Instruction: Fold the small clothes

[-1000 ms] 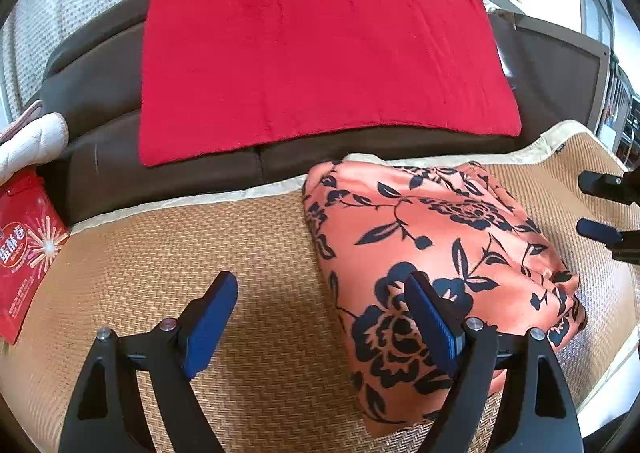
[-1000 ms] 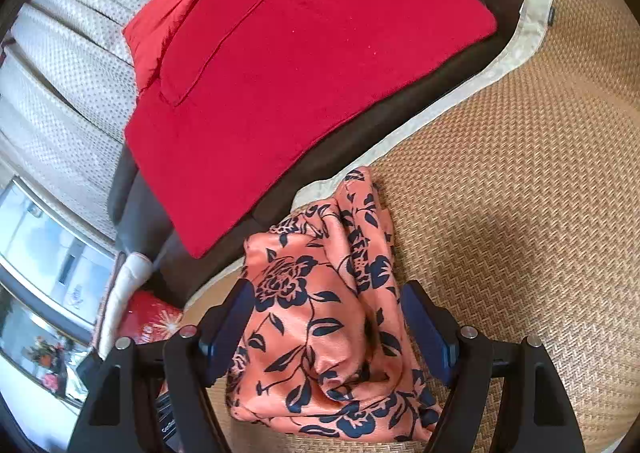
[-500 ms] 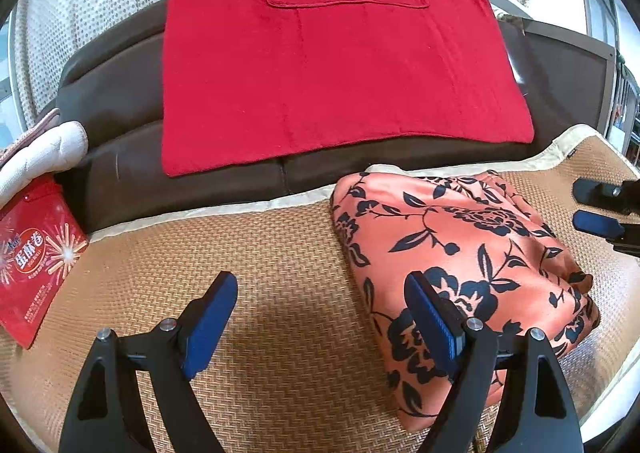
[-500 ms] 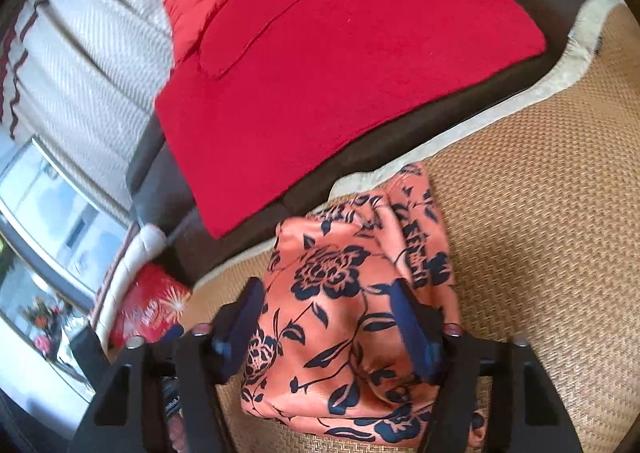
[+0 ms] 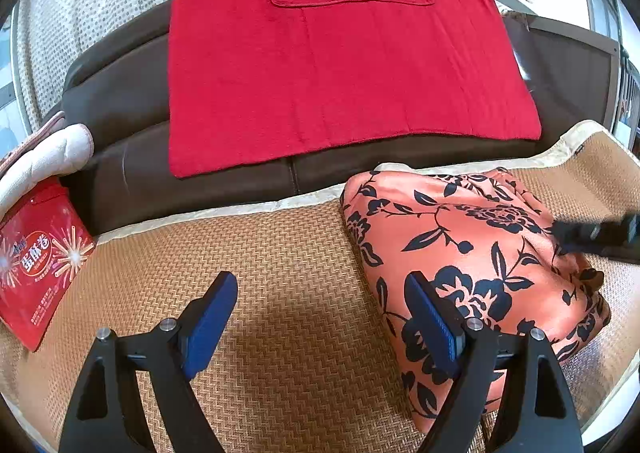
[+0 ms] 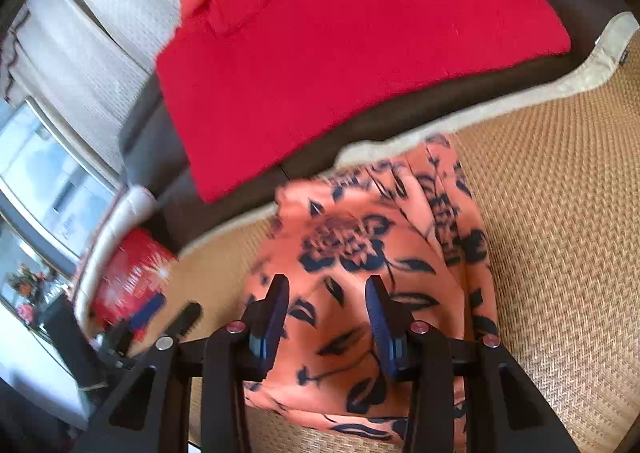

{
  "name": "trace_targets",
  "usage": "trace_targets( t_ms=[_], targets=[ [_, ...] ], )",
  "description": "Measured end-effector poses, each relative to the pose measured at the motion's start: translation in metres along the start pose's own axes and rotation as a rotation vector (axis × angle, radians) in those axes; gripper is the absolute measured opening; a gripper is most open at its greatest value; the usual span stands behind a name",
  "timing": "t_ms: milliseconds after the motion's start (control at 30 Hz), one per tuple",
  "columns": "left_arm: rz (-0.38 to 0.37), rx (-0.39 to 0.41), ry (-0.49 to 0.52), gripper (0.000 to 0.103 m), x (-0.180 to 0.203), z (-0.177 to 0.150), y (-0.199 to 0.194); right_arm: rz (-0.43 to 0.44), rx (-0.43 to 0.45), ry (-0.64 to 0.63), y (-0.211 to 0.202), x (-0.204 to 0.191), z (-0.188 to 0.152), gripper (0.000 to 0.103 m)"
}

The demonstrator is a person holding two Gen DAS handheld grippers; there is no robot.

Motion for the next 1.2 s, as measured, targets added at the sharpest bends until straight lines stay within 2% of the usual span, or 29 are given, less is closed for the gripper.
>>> trace_targets(
  t_ms=[33, 67, 100, 333, 533, 567, 600, 633, 733, 900, 1200],
  targets=[
    [0.001, -0.002, 0.003, 0.086, 0.002, 0.000, 0.001, -0.018, -0.035, 0.010, 0.006, 0.005, -0.004, 0.043],
    [0.001, -0.003, 0.008, 0.086, 0.004, 0.000, 0.002, -0.043, -0.116, 0.040, 0.020, 0.015, -0.012, 0.040],
    [0.000, -0.005, 0.012, 0.086, 0.005, 0.000, 0.003, -0.047, -0.147, 0.063, 0.026, 0.020, -0.017, 0.034],
    [0.004, -0.010, 0.047, 0.086, 0.019, 0.000, 0.008, 0.002, -0.134, 0.077, 0.020, 0.022, -0.013, 0.036],
    [0.000, -0.013, 0.061, 0.086, 0.029, 0.002, 0.011, 0.049, -0.028, 0.051, -0.008, 0.020, 0.003, 0.038],
    [-0.001, -0.014, 0.065, 0.086, 0.030, 0.002, 0.012, 0.054, -0.007, 0.066, -0.012, 0.022, 0.007, 0.041],
    [-0.001, -0.014, 0.067, 0.086, 0.031, 0.002, 0.012, 0.054, 0.010, 0.082, -0.015, 0.025, 0.010, 0.061],
    [-0.002, -0.015, 0.070, 0.086, 0.032, 0.002, 0.013, 0.054, 0.026, 0.100, -0.017, 0.028, 0.012, 0.074],
    [-0.006, -0.019, 0.078, 0.086, 0.035, 0.002, 0.014, 0.051, 0.070, 0.139, -0.028, 0.039, 0.019, 0.074],
    [-0.009, -0.025, 0.086, 0.086, 0.041, 0.003, 0.019, 0.052, 0.071, 0.200, -0.028, 0.056, 0.022, 0.074],
    [-0.018, -0.029, 0.086, 0.086, 0.046, 0.007, 0.025, 0.052, 0.076, 0.225, -0.024, 0.067, 0.025, 0.074]
  ],
)
Point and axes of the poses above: each gripper's, at about its wrist camera, not at the fingertips, and y roughly the way its jaws point, x to its right, z to its top, the point moved 6 cm from there along y, roughly the way its jaws point, and after that the axes turned 9 degrees about z, right-handed, at the moved point
